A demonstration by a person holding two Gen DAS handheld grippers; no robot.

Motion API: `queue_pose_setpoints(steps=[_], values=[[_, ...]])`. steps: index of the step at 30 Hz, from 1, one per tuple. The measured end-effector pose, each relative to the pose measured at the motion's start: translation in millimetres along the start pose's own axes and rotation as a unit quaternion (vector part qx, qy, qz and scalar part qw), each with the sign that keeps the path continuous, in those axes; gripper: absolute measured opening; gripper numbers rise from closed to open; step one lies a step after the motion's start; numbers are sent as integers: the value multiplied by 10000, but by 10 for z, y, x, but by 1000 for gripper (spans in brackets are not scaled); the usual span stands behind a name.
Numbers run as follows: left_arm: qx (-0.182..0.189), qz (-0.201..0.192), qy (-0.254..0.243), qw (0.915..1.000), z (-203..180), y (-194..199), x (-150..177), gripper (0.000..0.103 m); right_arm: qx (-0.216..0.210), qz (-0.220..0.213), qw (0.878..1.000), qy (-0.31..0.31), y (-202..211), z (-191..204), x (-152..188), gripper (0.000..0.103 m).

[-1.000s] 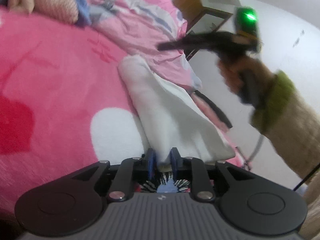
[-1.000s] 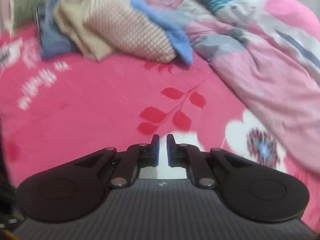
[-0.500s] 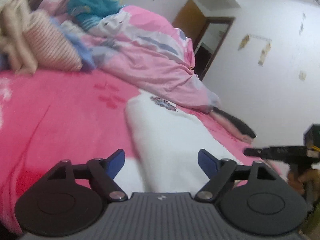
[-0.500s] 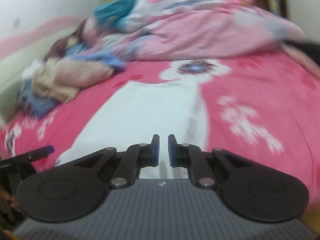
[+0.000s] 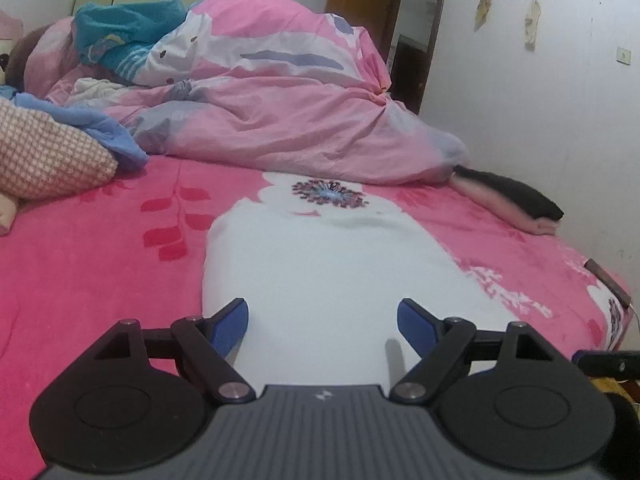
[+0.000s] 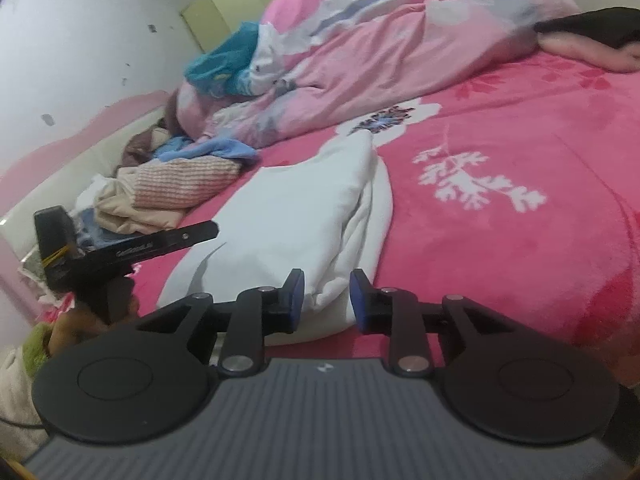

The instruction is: Fold clothes

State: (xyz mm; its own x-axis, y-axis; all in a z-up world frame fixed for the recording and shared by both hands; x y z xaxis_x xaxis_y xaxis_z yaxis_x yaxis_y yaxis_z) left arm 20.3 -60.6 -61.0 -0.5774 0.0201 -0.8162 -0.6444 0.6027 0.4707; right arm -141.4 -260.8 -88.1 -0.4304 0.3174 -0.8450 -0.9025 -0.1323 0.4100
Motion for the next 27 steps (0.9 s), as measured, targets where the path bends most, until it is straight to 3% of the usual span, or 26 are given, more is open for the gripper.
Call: queue_pose_setpoints(steps=[4,6,9,12,15,22,25,27], values=[[300,-45,-311,9991,-235,68,-6,83,-164,-46,9995,-255,-9,-135,69,24],[636,29,-662,9958,-466,105,71,83,-143,-65,9987,-495,-10,-257,100,25],[1133,233,-1381,9836,-881,153,306,83,-110,-118,9963,-845,4,-428,136,25],[1295,374,-2082,9688,-1211,134,584,83,-231,-165,9955,-904,12,-431,158,23],[1395,533,-2300,9617,-1353,44,761,83,-553,-172,9925,-1078,-56,-426,139,23],[1339,546,-2492,9576,-1391,14,812,81,-1324,196,9760,-1719,-379,-459,117,23],[1264,475,-2861,9486,-1444,15,869,71,-1565,280,9641,-2127,-426,-493,146,24],[1157,436,-3109,9424,-1486,-8,933,55,-1652,302,9584,-2308,-435,-520,163,24]])
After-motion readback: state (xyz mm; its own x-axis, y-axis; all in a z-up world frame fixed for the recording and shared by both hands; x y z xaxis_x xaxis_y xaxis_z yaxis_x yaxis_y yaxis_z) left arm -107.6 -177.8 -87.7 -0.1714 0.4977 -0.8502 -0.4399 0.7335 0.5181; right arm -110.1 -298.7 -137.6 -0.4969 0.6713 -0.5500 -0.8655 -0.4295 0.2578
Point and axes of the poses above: each gripper's, at about its wrist camera, not at the fingertips, and y roughly against the way its jaws point, z to its left, x to its underside, the point moved 7 cm from there along -y, roughly the way its jaws point, and after that the axes turned 10 degrees about y, right-handed, at the moved point
